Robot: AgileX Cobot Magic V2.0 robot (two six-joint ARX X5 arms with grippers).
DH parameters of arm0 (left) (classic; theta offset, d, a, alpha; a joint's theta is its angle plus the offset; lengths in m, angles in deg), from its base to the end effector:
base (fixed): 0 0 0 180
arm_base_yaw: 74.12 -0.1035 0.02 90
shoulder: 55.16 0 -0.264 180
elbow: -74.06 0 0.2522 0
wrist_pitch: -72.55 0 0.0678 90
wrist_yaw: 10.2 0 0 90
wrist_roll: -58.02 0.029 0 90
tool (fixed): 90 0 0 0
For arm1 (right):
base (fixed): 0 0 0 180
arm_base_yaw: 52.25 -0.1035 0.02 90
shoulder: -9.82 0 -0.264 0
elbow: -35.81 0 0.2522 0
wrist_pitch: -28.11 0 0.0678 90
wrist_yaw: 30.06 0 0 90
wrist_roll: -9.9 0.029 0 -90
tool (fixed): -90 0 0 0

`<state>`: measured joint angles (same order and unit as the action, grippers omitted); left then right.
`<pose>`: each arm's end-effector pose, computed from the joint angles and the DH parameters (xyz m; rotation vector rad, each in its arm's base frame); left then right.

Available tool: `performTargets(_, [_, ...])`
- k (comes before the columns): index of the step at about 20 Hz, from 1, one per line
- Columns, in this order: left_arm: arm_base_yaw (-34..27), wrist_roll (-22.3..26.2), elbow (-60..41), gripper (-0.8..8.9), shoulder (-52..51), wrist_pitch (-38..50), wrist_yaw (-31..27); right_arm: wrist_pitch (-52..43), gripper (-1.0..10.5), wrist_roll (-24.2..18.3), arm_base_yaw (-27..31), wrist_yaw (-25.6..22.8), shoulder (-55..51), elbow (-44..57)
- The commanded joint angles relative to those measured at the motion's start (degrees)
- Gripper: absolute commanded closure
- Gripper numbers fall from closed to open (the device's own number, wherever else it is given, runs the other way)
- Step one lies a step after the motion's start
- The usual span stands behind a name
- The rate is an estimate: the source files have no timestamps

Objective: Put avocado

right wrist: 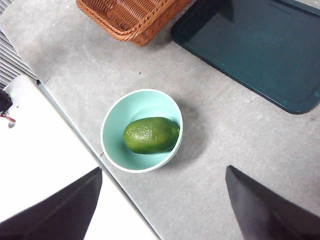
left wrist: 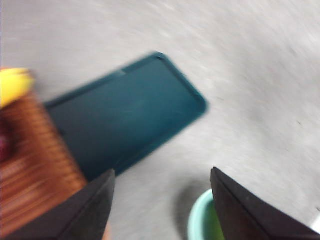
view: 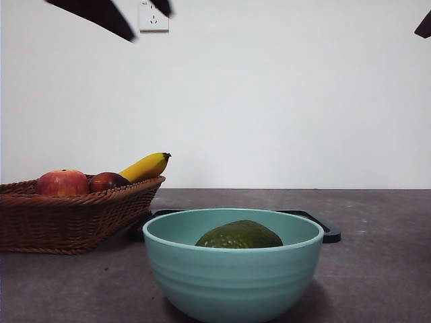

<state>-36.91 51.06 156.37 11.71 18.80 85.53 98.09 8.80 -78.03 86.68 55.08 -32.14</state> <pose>0.1856 -0.1446 0.3535 0.0739 0.7000 -0.6786 0.1118 0.0685 0.3195 -0.0096 0.8452 0.8707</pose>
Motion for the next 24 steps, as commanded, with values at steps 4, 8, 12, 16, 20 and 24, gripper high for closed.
performTargets(4, [-5.2,0.0,-8.0,5.03,-9.7,-2.3,1.9,-0.5,5.5,0.4,-0.3,-0.7,0.4,-1.1])
performTargets(8, [-5.4,0.0,-16.2,5.03,-17.1,-5.0,15.0,-0.5,5.5,0.5,-0.3,-1.3,1.3,-1.1])
performTargets(12, [-5.2,3.4,-18.5,5.03,-20.0,-12.4,20.4,-0.5,5.5,0.5,-0.3,-1.3,4.3,-1.1])
performTargets(16, [-5.2,5.0,-18.5,5.03,-20.3,-14.7,22.7,-0.9,5.5,0.5,-0.4,-1.3,9.6,-1.1])
performTargets(20, [-5.2,5.1,-18.5,5.03,-20.3,-14.6,22.7,-3.4,5.5,0.5,-2.1,-1.3,15.8,-1.1])
performTargets(24, [-5.2,5.1,-18.5,5.03,-20.3,-14.6,22.7,-8.3,5.9,0.7,-5.5,-3.2,22.8,-1.1])
